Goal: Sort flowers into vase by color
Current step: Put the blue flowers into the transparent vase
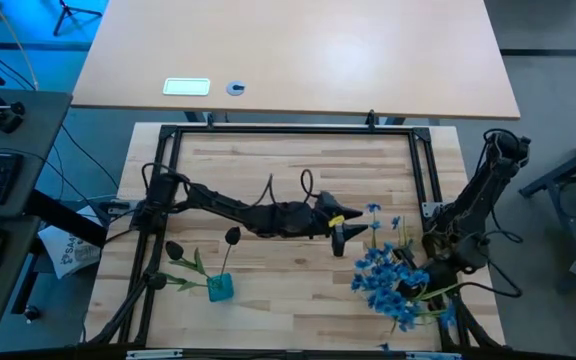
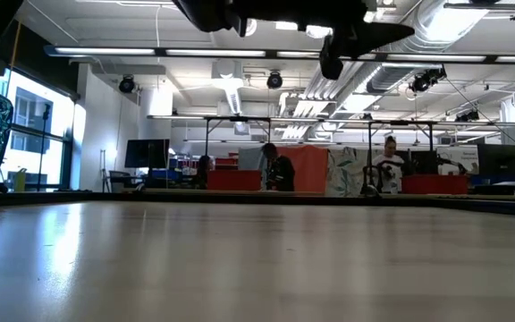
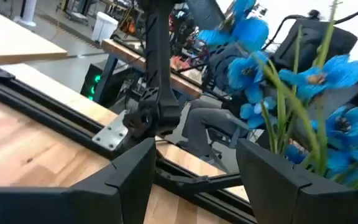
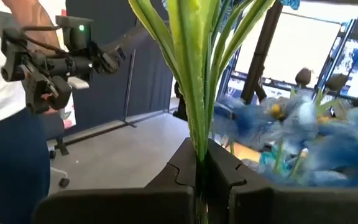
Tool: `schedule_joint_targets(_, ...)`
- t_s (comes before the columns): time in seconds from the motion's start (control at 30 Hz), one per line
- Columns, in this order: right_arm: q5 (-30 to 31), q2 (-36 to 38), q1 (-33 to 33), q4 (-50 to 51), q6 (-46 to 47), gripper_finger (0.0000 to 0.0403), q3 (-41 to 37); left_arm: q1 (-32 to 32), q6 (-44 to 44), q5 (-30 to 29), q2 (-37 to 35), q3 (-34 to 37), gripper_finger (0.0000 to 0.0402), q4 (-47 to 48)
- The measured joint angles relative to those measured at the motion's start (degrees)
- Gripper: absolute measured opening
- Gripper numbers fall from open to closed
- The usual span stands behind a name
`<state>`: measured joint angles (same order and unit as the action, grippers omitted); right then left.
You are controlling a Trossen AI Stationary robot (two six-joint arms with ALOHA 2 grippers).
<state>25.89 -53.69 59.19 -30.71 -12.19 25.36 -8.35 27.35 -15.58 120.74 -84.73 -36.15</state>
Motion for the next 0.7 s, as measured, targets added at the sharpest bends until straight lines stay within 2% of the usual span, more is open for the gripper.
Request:
schedule_joint_targets(0.47, -4.1, 4.0, 1.7, -4.4, 2.0, 0.0000, 0.0, 2.5, 0.6, 0.2, 0.4, 0.0, 0.0209, -1.4)
schedule_joint_targets(0.7, -4.0, 1.1, 0.3, -4.7, 4.7, 0.0000, 0.0, 4.3, -1.6, 5.3, 0.4, 0.0, 0.0209, -1.5)
